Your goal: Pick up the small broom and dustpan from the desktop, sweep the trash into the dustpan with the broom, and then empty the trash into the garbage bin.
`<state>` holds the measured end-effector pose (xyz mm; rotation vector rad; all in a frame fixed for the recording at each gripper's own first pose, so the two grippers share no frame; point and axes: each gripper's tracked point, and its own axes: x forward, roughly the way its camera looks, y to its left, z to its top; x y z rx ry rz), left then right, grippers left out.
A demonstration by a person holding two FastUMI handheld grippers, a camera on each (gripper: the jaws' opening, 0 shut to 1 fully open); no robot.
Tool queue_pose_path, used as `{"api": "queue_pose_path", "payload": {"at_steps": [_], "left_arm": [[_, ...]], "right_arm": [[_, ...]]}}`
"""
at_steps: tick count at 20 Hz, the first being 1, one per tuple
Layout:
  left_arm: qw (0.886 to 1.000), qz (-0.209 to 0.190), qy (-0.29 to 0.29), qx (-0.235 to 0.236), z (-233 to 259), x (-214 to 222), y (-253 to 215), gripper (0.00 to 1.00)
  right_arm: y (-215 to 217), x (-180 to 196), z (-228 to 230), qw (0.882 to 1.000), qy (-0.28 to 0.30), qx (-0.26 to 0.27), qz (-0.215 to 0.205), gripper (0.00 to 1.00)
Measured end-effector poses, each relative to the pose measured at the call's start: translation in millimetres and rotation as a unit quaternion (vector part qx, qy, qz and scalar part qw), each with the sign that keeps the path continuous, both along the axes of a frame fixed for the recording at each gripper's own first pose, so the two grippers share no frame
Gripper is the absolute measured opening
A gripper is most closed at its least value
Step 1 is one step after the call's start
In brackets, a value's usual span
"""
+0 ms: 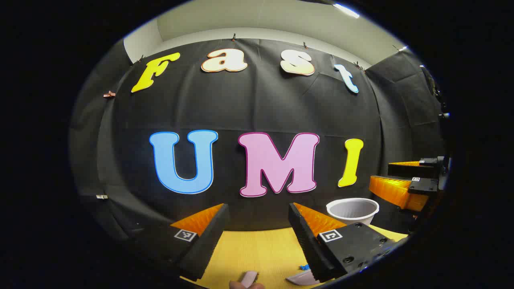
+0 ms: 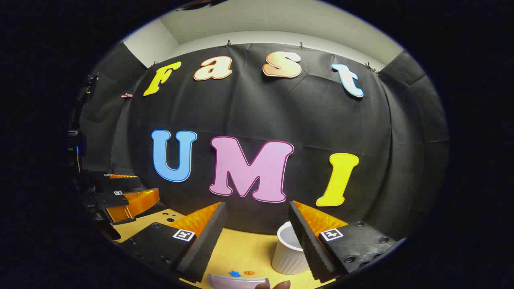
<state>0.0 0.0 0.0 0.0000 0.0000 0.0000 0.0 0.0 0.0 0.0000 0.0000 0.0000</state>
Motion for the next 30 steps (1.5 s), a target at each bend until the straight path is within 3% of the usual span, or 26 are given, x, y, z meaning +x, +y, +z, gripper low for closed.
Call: {"api": "queue_pose_path", "payload": {"at_steps": [17, 23, 27, 30], "left_arm": [[1.000, 0.011, 0.002, 0.007, -5, -8, 10, 0.95], [1.000, 0.011, 0.012, 0.015, -19, -13, 18, 0.95], [1.000, 0.012, 0.028, 0.004, -34, -17, 24, 0.95], [0.999, 0.015, 0.039, 0.010, -46, -23, 33, 0.95]], "right_arm": [[2, -8, -4, 1.000, 0.009, -0.012, 0.002, 0.97], [15, -47, -79, 0.987, 0.149, -0.002, 0.052, 0.98], [15, -78, -137, 0.968, 0.243, 0.022, 0.054, 0.97], [17, -103, -185, 0.947, 0.315, 0.029, 0.054, 0.97]]}}
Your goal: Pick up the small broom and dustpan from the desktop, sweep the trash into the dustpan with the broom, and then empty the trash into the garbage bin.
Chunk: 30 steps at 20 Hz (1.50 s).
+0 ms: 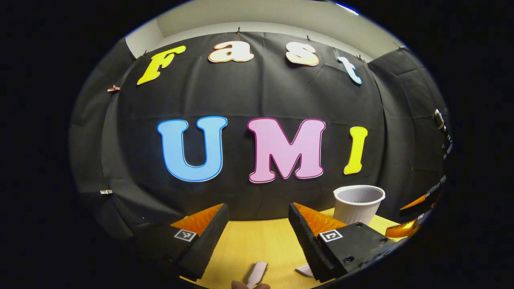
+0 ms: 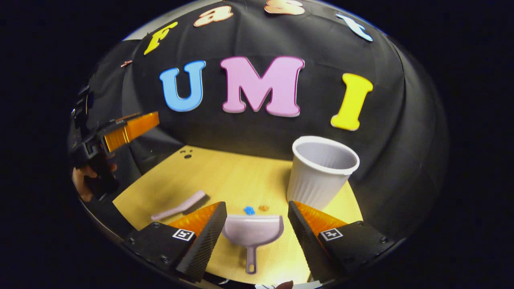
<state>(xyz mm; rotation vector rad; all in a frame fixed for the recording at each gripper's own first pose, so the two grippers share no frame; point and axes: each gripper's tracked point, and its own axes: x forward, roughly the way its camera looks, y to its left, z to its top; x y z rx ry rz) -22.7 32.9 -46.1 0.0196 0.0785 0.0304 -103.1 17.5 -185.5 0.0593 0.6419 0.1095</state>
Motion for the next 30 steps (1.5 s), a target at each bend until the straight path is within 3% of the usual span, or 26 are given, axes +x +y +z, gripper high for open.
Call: {"api": "queue_pose_path", "payload": {"at_steps": [7, 17, 19, 20, 21, 29, 30], "left_arm": [[0.999, 0.008, 0.036, -0.001, -27, -14, 14, 0.95], [0.997, 0.018, 0.070, 0.021, -48, -27, 28, 0.95], [0.997, 0.018, 0.075, 0.024, -52, -28, 27, 0.97], [0.997, 0.019, 0.077, 0.026, -54, -30, 29, 0.94], [0.996, 0.020, 0.080, 0.027, -55, -30, 29, 0.94], [0.993, 0.037, 0.107, 0.015, -72, -38, 33, 0.95], [0.993, 0.040, 0.110, 0.018, -76, -40, 35, 0.95]], "right_arm": [[9, -46, -89, 0.990, 0.138, 0.000, 0.014, 0.97], [25, -70, -211, 0.960, 0.279, -0.016, 0.028, 0.92], [26, -68, -225, 0.955, 0.293, -0.024, 0.034, 0.87], [28, -67, -232, 0.953, 0.300, -0.026, 0.035, 0.74], [28, -65, -238, 0.951, 0.307, -0.028, 0.035, 0.72], [26, -57, -271, 0.935, 0.351, -0.037, 0.025, 0.69], [30, -54, -273, 0.936, 0.350, -0.028, 0.022, 0.53]]}}
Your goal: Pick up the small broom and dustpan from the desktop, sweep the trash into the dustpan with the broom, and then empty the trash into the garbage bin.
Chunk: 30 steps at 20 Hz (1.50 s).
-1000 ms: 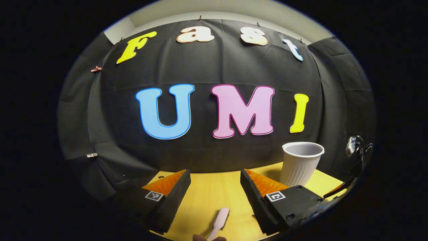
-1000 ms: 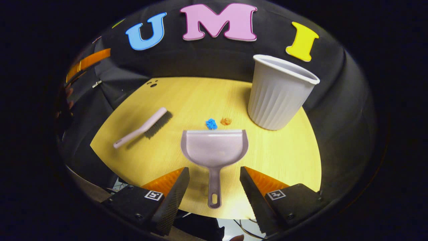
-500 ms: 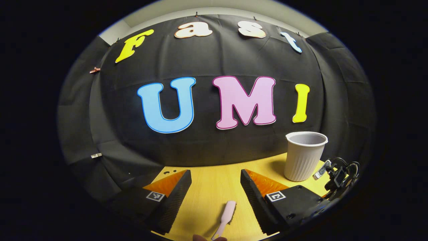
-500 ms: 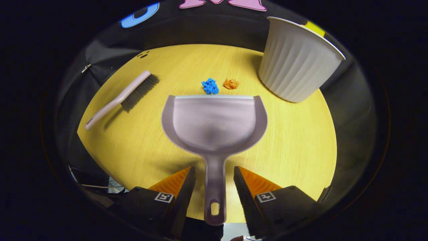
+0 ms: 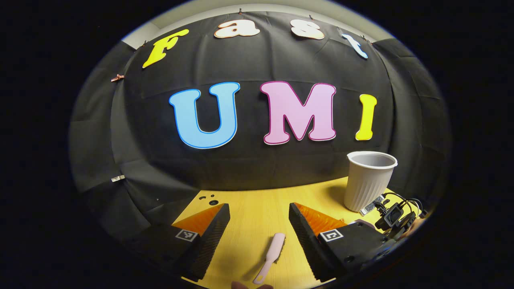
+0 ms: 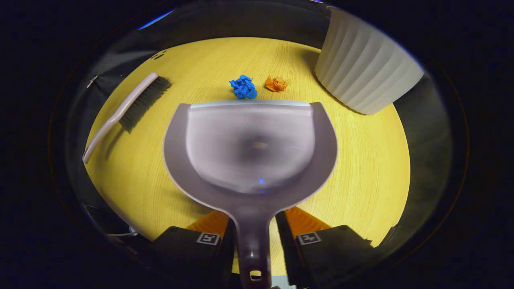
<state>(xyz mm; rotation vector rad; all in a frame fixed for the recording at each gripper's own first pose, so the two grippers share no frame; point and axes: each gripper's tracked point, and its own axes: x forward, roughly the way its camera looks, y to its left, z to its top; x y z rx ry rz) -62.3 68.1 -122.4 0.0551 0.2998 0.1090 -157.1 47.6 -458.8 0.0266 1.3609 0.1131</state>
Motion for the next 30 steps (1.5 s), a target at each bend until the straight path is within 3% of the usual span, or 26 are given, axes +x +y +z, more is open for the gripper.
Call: {"api": "queue_pose_path", "payload": {"at_steps": [1, 2, 6, 7, 8, 12, 13, 15, 17, 20, 23, 25, 30], "left_arm": [[1.000, 0.003, 0.003, 0.001, -2, -2, 2, 0.94], [1.000, 0.006, 0.009, -0.002, -8, -5, 2, 0.94], [0.999, 0.010, 0.045, -0.018, -39, -17, -2, 0.95], [0.998, 0.011, 0.058, -0.022, -48, -20, -2, 0.95], [0.997, 0.012, 0.069, -0.025, -56, -23, -1, 0.95], [0.991, 0.009, 0.131, -0.037, -104, -34, 9, 0.95], [0.987, 0.001, 0.153, -0.046, -117, -36, 8, 0.98], [0.979, -0.016, 0.190, -0.067, -140, -38, 4, 0.95], [0.970, -0.035, 0.230, -0.077, -160, -36, 1, 0.95], [0.942, -0.073, 0.313, -0.091, -201, -45, -11, 0.94], [0.920, -0.076, 0.371, -0.097, -236, -47, -11, 0.90], [0.912, -0.079, 0.391, -0.093, -252, -44, -9, 0.83], [0.897, -0.100, 0.427, -0.054, -285, -33, -12, 0.80]], "right_arm": [[0, 0, 1, 1.000, 0.005, 0.003, -0.002, 0.50], [2, -1, 1, 1.000, 0.011, 0.009, -0.003, 0.40], [3, 0, 2, 1.000, 0.002, 0.011, 0.000, 0.39], [3, 1, 2, 1.000, -0.005, 0.012, 0.001, 0.34], [3, 2, 2, 1.000, -0.012, 0.016, -0.002, 0.41], [3, -1, 2, 0.999, -0.012, 0.030, -0.006, 0.37], [1, -1, 2, 0.999, -0.013, 0.029, 0.000, 0.37], [-2, -5, 6, 0.999, -0.024, 0.022, 0.015, 0.33], [-4, -12, 19, 0.999, -0.034, 0.024, 0.030, 0.37], [-11, -22, 33, 0.998, -0.038, 0.022, 0.048, 0.37], [-22, -32, 42, 0.997, -0.041, 0.009, 0.061, 0.37], [-31, -38, 46, 0.997, -0.041, 0.002, 0.062, 0.37], [-49, -51, 50, 0.999, -0.030, -0.003, 0.041, 0.37]]}}
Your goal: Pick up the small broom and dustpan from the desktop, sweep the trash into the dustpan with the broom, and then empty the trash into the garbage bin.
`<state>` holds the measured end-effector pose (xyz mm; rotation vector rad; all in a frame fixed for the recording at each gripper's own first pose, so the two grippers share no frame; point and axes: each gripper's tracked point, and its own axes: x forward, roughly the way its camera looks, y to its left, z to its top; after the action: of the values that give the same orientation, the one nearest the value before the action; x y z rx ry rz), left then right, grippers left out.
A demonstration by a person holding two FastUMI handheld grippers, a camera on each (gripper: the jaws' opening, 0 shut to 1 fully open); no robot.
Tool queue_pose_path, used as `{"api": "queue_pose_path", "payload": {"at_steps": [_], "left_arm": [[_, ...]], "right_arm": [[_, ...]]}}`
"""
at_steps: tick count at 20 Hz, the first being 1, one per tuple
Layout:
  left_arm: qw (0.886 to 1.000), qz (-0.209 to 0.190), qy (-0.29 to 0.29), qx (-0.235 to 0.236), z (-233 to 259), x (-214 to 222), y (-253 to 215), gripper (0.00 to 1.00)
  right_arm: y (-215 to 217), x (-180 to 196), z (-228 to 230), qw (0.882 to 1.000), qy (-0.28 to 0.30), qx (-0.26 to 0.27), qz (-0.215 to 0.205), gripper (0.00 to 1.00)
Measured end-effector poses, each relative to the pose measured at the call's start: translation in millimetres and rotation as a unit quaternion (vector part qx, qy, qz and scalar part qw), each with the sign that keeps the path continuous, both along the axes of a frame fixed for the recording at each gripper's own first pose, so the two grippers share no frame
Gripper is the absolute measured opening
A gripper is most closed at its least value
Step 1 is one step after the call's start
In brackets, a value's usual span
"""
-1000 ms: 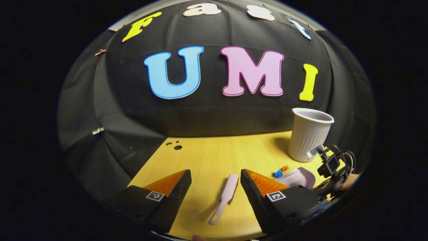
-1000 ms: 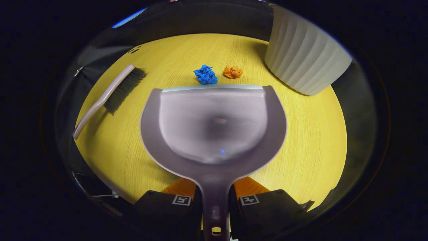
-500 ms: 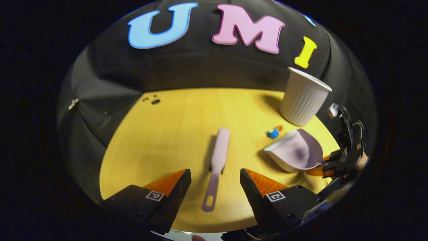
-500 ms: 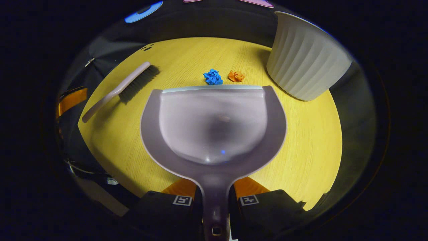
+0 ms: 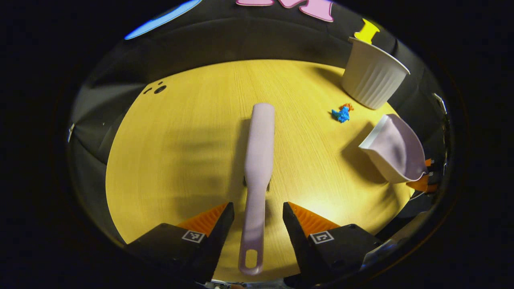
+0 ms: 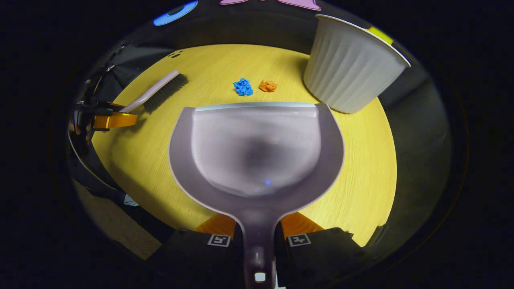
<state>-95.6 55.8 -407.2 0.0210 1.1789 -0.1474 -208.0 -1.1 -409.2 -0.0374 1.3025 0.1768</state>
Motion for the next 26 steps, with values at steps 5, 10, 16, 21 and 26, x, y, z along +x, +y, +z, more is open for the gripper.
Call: {"api": "queue_pose_path", "payload": {"at_steps": [5, 10, 16, 21, 26], "left_arm": [[1.000, -0.012, 0.018, 0.015, -17, 16, -4, 0.68], [0.999, 0.008, 0.042, 0.018, -26, 16, -4, 0.49], [0.999, -0.007, 0.023, 0.036, -24, 28, -4, 0.30], [0.998, -0.060, -0.025, 0.005, 1, 72, -46, 0.28], [0.995, -0.089, -0.039, -0.027, 15, 121, -85, 0.28]], "right_arm": [[-12, -7, 1, 1.000, 0.006, -0.005, -0.010, 0.37], [-18, -2, 2, 1.000, 0.009, -0.004, -0.006, 0.37], [-23, 6, 4, 0.999, 0.032, -0.001, 0.031, 0.37], [-32, 10, -1, 0.995, 0.072, -0.009, 0.072, 0.37], [-33, 18, -6, 0.992, 0.084, 0.001, 0.096, 0.37]]}}
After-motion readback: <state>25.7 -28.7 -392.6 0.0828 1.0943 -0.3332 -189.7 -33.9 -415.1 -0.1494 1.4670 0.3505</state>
